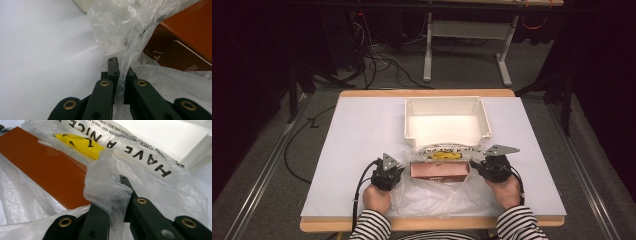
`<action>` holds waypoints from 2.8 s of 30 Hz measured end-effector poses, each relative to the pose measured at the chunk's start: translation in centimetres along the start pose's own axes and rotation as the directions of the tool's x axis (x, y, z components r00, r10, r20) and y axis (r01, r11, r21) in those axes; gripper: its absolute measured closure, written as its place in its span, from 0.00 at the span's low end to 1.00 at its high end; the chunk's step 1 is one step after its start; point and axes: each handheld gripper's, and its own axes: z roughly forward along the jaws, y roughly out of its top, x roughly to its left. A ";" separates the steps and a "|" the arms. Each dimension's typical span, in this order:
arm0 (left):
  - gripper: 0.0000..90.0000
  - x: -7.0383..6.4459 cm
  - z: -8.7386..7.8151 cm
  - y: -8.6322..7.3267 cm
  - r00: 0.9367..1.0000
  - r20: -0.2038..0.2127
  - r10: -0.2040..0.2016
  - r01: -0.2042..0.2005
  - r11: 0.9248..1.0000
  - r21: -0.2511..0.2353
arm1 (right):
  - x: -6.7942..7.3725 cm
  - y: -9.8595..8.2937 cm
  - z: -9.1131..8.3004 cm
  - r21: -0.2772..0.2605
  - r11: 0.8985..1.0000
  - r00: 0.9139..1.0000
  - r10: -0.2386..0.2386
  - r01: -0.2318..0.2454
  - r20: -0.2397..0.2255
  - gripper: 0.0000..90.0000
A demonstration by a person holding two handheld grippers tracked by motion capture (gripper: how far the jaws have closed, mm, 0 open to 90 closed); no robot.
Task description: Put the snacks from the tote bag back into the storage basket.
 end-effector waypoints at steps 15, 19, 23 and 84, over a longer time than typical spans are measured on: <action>1.00 0.7 0.7 1.5 1.000 -0.024 -0.007 0.008 1.000 0.026 | -0.7 -0.2 1.5 0.040 0.999 0.999 0.031 -0.032 0.018 0.98; 1.00 0.7 0.8 1.5 1.000 -0.024 -0.012 0.012 1.000 0.028 | -1.0 -0.7 2.5 0.069 0.996 0.999 0.047 -0.048 0.023 0.98; 0.88 0.7 0.2 1.5 1.000 -0.024 -0.010 0.011 1.000 0.017 | -1.0 -1.1 2.9 0.080 0.995 0.998 0.057 -0.059 0.035 0.98; 0.98 -0.9 -2.7 -0.9 0.998 0.032 0.058 -0.061 0.992 0.112 | -1.0 -2.8 2.8 0.051 0.998 0.995 -0.039 0.034 0.094 0.77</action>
